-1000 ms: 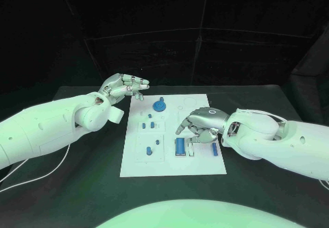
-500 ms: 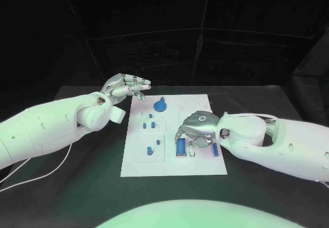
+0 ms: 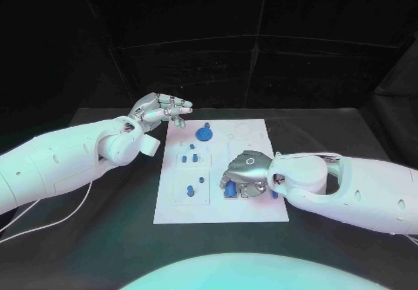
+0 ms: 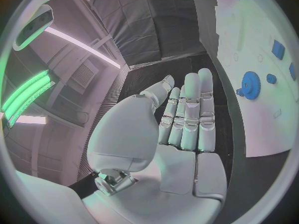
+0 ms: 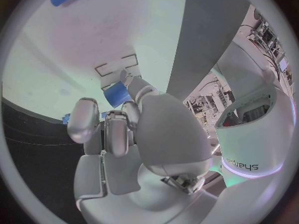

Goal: Assemble the parts on the task board

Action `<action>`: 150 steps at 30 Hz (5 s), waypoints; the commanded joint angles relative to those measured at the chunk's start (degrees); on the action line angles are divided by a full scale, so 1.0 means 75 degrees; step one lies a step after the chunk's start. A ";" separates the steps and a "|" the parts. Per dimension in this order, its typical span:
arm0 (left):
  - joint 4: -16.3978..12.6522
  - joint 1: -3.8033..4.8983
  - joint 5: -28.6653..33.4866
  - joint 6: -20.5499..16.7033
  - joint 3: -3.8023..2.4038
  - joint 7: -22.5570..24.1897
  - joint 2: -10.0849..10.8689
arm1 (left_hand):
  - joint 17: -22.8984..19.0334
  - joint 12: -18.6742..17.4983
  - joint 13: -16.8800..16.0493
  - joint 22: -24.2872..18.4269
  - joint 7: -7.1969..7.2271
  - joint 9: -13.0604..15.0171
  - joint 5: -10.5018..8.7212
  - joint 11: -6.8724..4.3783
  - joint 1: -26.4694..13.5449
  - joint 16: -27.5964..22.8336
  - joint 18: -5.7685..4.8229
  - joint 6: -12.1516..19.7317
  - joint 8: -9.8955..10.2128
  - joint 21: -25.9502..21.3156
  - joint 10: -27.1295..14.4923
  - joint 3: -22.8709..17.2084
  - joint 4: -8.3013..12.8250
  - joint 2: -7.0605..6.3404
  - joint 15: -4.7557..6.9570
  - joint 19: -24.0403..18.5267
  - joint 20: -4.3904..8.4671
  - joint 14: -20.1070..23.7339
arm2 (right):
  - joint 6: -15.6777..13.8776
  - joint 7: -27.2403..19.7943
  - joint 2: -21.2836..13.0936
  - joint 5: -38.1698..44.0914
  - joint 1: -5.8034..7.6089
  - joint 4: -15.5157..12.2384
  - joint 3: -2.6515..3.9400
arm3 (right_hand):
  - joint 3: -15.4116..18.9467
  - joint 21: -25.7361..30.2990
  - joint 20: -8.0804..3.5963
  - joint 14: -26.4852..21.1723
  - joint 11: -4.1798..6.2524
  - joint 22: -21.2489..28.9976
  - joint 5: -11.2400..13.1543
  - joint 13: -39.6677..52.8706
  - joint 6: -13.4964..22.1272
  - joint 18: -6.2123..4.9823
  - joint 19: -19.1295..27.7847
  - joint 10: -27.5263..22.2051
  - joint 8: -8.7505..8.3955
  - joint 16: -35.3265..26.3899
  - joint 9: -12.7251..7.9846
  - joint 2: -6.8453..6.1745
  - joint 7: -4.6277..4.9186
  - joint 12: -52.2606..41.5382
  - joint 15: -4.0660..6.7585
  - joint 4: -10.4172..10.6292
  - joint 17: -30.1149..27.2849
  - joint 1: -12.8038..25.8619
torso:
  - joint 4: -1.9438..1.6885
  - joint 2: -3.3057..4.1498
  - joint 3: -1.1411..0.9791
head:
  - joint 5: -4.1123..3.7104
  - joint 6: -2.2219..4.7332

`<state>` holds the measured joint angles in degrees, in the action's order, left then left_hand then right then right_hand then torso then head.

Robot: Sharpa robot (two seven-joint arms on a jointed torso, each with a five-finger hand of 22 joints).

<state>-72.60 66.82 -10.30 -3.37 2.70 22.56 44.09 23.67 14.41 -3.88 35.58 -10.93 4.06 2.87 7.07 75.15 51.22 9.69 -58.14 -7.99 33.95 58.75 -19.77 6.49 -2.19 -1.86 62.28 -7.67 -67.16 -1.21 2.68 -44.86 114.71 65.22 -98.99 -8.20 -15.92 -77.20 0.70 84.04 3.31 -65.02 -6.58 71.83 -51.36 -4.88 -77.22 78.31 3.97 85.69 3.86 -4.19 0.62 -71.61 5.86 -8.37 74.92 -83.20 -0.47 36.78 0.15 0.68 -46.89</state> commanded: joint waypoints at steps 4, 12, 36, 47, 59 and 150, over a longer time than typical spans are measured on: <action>0.0006 0.0006 0.0029 0.0130 -0.0004 -0.0023 -0.0018 | -0.0011 0.0034 0.0008 -0.0011 0.0000 -0.0012 -0.0009 -0.0003 -0.0018 0.0040 0.0096 0.0041 -0.0021 -0.0031 -0.0036 0.0052 -0.0010 -0.0062 -0.0023 0.0046 -0.0003 0.0035 | -0.0124 0.0019 0.0033 0.0297 -0.0004 0.0065 -0.0055 | -0.0247 0.0009 -0.0052 0.0551 -0.0024 -0.0056 0.0002 0.0039 -0.0181 -0.0017 -0.0038 0.0030 0.0232 -0.0010 0.0064 0.0096 0.0098 -0.0049 0.0056 -0.0130 0.0767 0.0022 | 0.0003 0.0002 -0.0011 | -0.0008 -0.0010; 0.0028 -0.0004 0.0029 0.0148 -0.0002 -0.0054 -0.0020 | -0.0013 0.0035 0.0008 -0.0013 -0.0002 -0.0012 -0.0010 -0.0002 -0.0021 0.0041 0.0096 0.0044 -0.0020 -0.0033 -0.0040 0.0054 -0.0013 -0.0061 -0.0024 0.0046 -0.0004 0.0036 | -0.0721 0.0106 -0.0009 0.0498 -0.0006 0.0029 -0.0063 | -0.0698 -0.0052 0.0006 0.0554 -0.0139 -0.0169 0.0081 0.0111 -0.0653 0.0003 -0.0107 0.0111 0.0586 -0.0013 0.0125 0.0153 0.0288 -0.0151 -0.0024 -0.0274 0.0806 0.0141 | 0.0009 -0.0006 -0.0011 | -0.0004 -0.0015; 0.0030 -0.0012 0.0029 0.0227 0.0002 -0.0183 -0.0010 | -0.0033 0.0029 0.0012 -0.0036 -0.0033 -0.0022 -0.0009 0.0022 -0.0041 0.0053 0.0094 0.0116 0.0010 -0.0059 -0.0114 0.0086 -0.0026 -0.0068 -0.0040 0.0045 -0.0016 0.0051 | -0.1581 -0.0413 -0.0187 0.0230 -0.0008 -0.0141 -0.0066 | -0.1240 -0.0097 0.0131 0.0564 -0.0326 -0.0261 0.0377 0.0194 -0.1533 0.0016 -0.0146 0.0133 0.1002 -0.0008 0.0223 0.0196 0.0507 -0.0265 -0.0170 -0.0281 0.0852 0.0446 | -0.0003 -0.0004 -0.0004 | -0.0003 -0.0048; 0.0023 -0.0012 0.0029 0.0276 0.0002 -0.0226 -0.0001 | -0.0048 0.0028 0.0012 -0.0052 -0.0057 -0.0024 -0.0009 0.0042 -0.0045 0.0058 0.0091 0.0162 0.0024 -0.0080 -0.0172 0.0111 -0.0029 -0.0072 -0.0056 0.0039 -0.0028 0.0072 | -0.1202 -0.0584 -0.0392 -0.0343 -0.0006 -0.0205 -0.0065 | -0.1247 -0.0096 0.0148 0.0564 -0.0343 -0.0263 0.0387 0.0168 -0.1549 0.0016 -0.0145 0.0109 0.0992 -0.0007 0.0219 0.0164 0.0519 -0.0241 -0.0185 -0.0269 0.0857 0.0490 | 0.0001 -0.0006 0.0003 | -0.0011 -0.0061; 0.0014 -0.0012 0.0028 0.0278 0.0002 -0.0224 0.0002 | -0.0055 0.0030 0.0011 -0.0060 -0.0065 -0.0023 -0.0008 0.0050 -0.0045 0.0057 0.0090 0.0177 0.0026 -0.0090 -0.0192 0.0118 -0.0031 -0.0068 -0.0063 0.0033 -0.0033 0.0086 | -0.1067 -0.0606 -0.0247 -0.0624 -0.0008 0.0045 -0.0068 | -0.1257 -0.0096 0.0154 0.0565 -0.0345 -0.0264 0.0369 0.0156 -0.1529 0.0015 -0.0143 0.0094 0.0969 -0.0005 0.0210 0.0151 0.0523 -0.0229 -0.0186 -0.0267 0.0864 0.0503 | -0.0004 -0.0003 0.0001 | -0.0007 -0.0073; 0.0045 -0.0040 0.0028 0.0239 0.0004 -0.0194 -0.0017 | -0.0072 0.0053 0.0004 -0.0076 -0.0073 -0.0017 -0.0008 0.0057 -0.0001 0.0058 0.0092 0.0196 0.0016 -0.0111 -0.0221 0.0123 -0.0010 -0.0055 -0.0070 0.0022 -0.0040 0.0118 | -0.2793 0.0084 -0.1135 -0.3522 -0.0012 -0.0377 -0.0067 | -0.0570 -0.0136 0.0301 0.0601 -0.0679 -0.0394 0.0061 0.0104 -0.1144 0.0075 -0.0240 0.0160 0.1016 0.0053 0.0364 -0.0285 0.0806 -0.0307 -0.0461 0.0515 0.1025 0.1606 | 0.0000 -0.0009 0.0008 | -0.0127 -0.0084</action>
<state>-72.17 66.46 -10.30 -1.89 2.78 20.74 43.98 23.18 14.65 -3.88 35.06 -11.55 3.98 2.87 7.47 74.93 51.42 9.68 -57.12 -7.99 33.51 57.52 -18.98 6.33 -2.41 -2.47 62.28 -7.67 -66.54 -17.41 0.89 -53.01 98.39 65.05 -101.56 -8.71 -21.13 -78.04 2.51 84.01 -1.50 -67.84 -5.73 72.44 -58.28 -4.87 -78.97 79.38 10.21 85.68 6.09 -6.20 6.69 -73.66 2.73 -5.33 74.91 -71.99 -0.46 36.74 0.15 -0.13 -47.55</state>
